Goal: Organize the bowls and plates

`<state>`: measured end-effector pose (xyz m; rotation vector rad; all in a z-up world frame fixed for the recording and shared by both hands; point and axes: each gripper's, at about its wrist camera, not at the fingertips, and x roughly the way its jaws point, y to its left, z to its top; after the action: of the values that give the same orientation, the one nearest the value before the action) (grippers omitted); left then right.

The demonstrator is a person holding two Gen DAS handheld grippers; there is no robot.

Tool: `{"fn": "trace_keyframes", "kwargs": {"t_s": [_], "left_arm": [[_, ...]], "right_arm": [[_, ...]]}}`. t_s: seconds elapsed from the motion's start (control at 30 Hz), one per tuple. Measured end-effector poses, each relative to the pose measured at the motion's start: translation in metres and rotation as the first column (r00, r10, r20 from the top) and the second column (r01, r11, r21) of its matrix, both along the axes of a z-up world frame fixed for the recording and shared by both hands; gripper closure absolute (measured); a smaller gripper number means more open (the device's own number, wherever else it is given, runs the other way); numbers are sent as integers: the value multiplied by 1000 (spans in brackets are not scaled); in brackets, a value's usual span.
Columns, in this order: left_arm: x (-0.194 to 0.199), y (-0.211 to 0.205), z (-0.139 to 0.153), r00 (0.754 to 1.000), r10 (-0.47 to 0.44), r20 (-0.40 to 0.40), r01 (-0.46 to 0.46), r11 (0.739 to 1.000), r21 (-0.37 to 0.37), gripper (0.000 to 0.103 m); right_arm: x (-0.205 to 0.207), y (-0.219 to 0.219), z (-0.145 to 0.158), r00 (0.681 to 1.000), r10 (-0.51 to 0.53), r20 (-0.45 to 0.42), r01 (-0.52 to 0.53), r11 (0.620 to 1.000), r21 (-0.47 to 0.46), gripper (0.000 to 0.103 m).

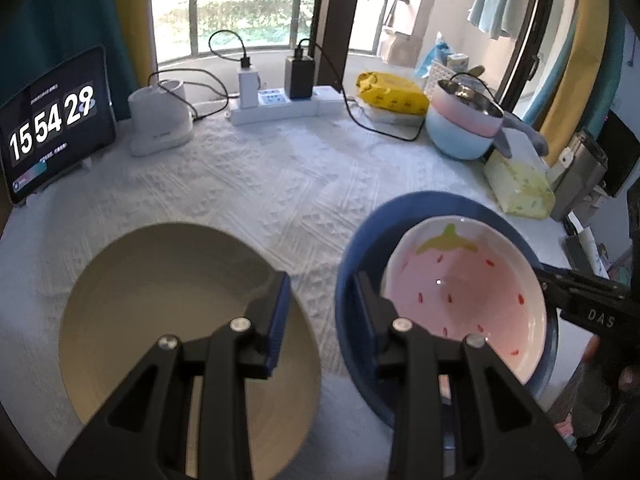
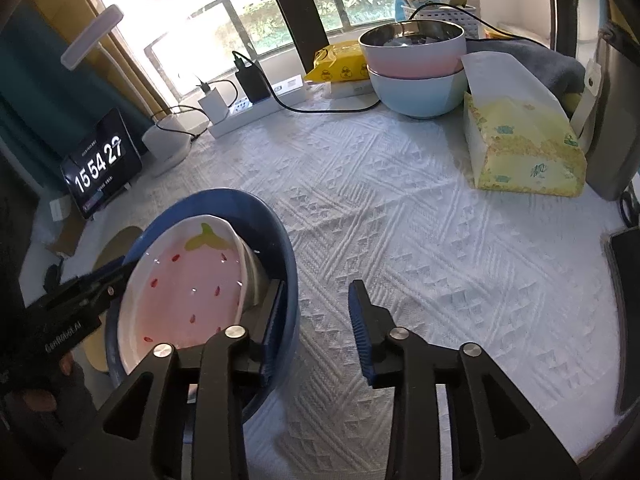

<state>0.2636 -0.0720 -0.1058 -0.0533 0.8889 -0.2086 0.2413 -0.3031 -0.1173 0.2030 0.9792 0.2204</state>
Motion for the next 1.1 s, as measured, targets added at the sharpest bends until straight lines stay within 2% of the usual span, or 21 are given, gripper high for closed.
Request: {"fn": "trace_keyframes", "kwargs": {"t_s": [0.1,0.17,0.23,0.37,0.53,0.7,0.77,0.83,0.87,1.1], "left_arm": [[0,-4,1,999,-39,24,38,998,43,70],[1,-6,0,997,-76,29,73,994,81,70],[2,-5,-1,993,-115,28,112,989,96,70],[13,4,-10,990,-134,-45,134,991,-7,70],[11,-4,-11,991,-131,-38,131,991,18,72],[7,-4,-12,992,-126,-14,126,992,16,76],[4,-7,-12,991,-133,2,133,991,23,82],[1,-13,-11,990,-143,17,142,989,34,94],[0,-14,-10,991,-133,26,132,990,48,94],[-3,-13,-9,992,-119,34,118,993,18,95]], "right_arm": [[-1,2,1,1000,-6,8,6,1000,-26,66],[-2,5,0,999,-36,14,37,998,-55,60],[-3,5,-1,998,-58,20,59,997,-59,59],[-1,-5,-6,998,-61,11,60,998,15,59],[-4,-2,-5,997,-64,39,63,998,18,60],[-7,-1,-6,995,-78,54,75,995,58,73],[-7,1,-6,996,-75,55,71,995,67,79],[-6,2,-5,996,-66,54,61,994,86,87],[-6,4,-5,997,-59,57,53,994,99,93],[-5,4,-5,995,-85,49,78,989,128,96]]}}
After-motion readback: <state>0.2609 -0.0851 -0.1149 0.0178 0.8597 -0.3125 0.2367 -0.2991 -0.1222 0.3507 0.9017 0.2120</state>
